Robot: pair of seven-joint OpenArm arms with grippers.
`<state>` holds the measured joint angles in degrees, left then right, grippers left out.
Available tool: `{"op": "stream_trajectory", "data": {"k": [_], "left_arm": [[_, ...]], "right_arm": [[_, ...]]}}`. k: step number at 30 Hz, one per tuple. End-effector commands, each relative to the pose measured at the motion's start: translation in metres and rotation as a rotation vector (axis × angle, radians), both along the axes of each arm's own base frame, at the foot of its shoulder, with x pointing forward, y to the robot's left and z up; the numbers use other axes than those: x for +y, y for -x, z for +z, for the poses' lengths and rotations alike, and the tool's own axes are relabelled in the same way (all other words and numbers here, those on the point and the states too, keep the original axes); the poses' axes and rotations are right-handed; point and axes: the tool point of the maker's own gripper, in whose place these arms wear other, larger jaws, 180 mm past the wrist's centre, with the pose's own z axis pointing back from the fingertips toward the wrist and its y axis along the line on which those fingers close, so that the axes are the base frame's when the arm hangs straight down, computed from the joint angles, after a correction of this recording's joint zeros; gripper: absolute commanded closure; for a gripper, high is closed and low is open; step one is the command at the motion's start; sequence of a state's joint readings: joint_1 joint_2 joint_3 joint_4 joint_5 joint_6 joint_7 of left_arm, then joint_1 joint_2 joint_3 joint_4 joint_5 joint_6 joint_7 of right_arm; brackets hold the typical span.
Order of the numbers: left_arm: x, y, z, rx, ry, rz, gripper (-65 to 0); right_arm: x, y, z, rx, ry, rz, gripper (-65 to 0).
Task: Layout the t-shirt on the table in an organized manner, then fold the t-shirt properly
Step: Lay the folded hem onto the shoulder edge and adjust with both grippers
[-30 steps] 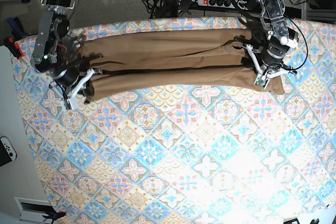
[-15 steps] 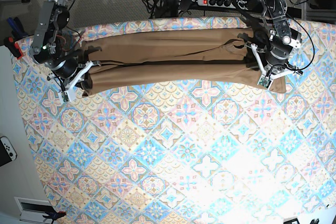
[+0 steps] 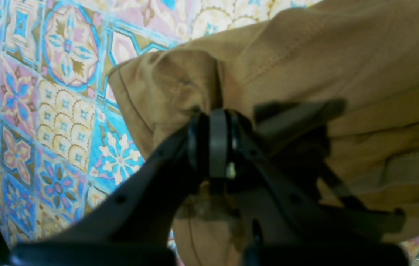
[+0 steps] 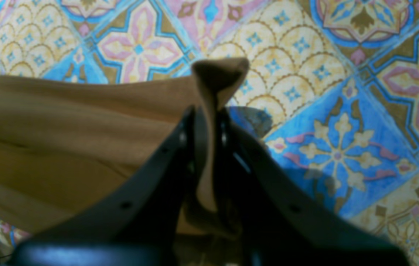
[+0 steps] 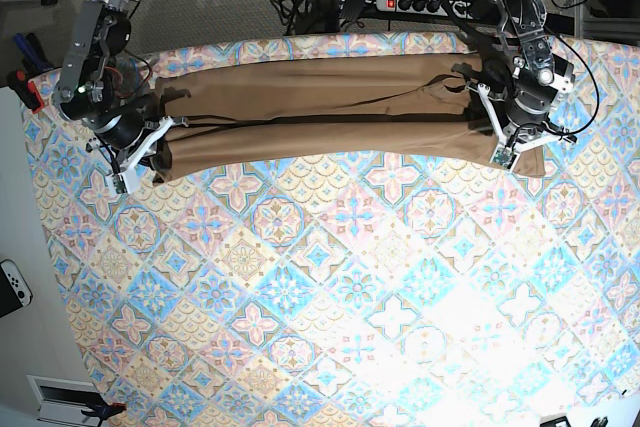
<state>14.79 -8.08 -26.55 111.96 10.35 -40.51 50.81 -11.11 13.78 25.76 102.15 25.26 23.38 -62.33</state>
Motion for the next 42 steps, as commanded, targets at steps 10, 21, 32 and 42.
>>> {"op": "stream_trajectory", "data": {"k": [10, 21, 32, 42], "left_arm": [[0.016, 0.005, 0.008, -0.013, -0.037, 0.038, 0.0], [0.016, 0.013, 0.003, 0.009, -0.035, 0.038, 0.0], [0.012, 0.014, 0.005, -0.002, -0.026, 0.035, 0.0], [0.026, 0.022, 0.005, 0.0, -0.031, 0.1, 0.0]], "right_arm": [[0.004, -0.001, 0.005, -0.027, -0.013, -0.004, 0.0], [0.037, 0.0, -0.002, -0.01, -0.041, 0.079, 0.0], [0.047, 0.001, -0.004, -0.01, -0.066, 0.08, 0.0], [0.047, 0.017, -0.015, 0.035, -0.067, 0.079, 0.0]]}}
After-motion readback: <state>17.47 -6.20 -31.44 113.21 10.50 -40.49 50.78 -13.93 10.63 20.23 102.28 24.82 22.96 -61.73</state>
